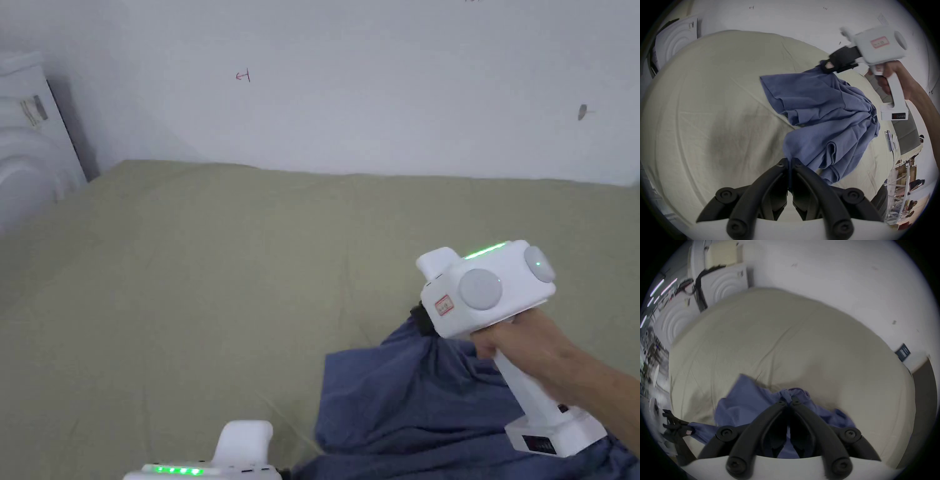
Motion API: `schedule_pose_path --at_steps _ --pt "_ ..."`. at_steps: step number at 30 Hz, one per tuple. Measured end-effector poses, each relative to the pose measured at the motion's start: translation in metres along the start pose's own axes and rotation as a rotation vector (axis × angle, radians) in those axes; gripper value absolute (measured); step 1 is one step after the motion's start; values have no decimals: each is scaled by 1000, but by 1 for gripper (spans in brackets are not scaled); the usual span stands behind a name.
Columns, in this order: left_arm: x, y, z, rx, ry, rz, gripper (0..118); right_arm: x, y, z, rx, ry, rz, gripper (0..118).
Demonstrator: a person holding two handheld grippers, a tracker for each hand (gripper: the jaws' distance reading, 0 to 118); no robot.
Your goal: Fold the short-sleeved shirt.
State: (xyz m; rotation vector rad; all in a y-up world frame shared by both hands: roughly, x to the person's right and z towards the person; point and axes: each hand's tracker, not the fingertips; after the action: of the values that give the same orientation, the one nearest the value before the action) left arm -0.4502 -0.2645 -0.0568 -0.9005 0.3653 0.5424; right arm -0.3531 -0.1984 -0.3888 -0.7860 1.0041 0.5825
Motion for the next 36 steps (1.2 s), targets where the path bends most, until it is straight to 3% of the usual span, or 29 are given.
schedule_pose_path --at_steps 4,9,17,24,36 --pt "6 14 35 65 59 -22 1 41 -15 92 91 -117 -47 1" --pt "14 41 87 203 141 -50 1 100 -50 211 219 -241 -166 1" --pt "31 107 179 415 286 -84 1 161 -121 358 384 -335 -354 1" --pt "54 153 254 557 289 -83 1 151 -138 439 530 -343 -416 1" --pt "94 209 323 749 410 -92 1 128 -93 485 750 -485 -362 1"
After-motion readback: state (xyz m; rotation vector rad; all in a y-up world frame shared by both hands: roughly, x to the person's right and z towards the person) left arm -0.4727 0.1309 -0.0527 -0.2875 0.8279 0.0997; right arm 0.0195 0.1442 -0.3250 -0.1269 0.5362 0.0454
